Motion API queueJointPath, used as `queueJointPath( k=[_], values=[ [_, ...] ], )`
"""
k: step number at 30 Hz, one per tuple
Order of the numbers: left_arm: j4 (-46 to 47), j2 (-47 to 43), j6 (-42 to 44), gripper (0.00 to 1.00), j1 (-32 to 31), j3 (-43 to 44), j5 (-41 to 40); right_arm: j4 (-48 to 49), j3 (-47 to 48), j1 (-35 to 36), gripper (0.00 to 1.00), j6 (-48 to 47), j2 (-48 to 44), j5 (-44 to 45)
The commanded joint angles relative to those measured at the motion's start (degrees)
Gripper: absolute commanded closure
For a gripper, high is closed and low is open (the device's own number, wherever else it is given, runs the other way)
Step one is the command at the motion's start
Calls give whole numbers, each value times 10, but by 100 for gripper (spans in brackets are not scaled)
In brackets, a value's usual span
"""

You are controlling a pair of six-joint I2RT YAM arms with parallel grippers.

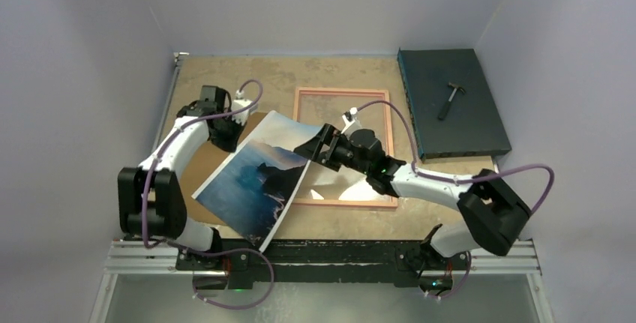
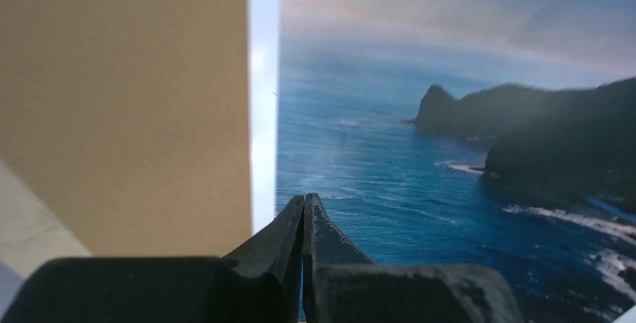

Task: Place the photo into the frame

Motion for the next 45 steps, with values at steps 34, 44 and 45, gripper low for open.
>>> queueJointPath(
  k=[34,44,45],
  values=[
    [64,58,80,100,91,-71,39,-13,-22,5,32,23,120,2],
    [65,53,82,100,91,-69,34,18,7,5,34,27,171,-21],
    [66,54,83,100,91,-69,34,25,9,4,35,30,177,-26]
  ],
)
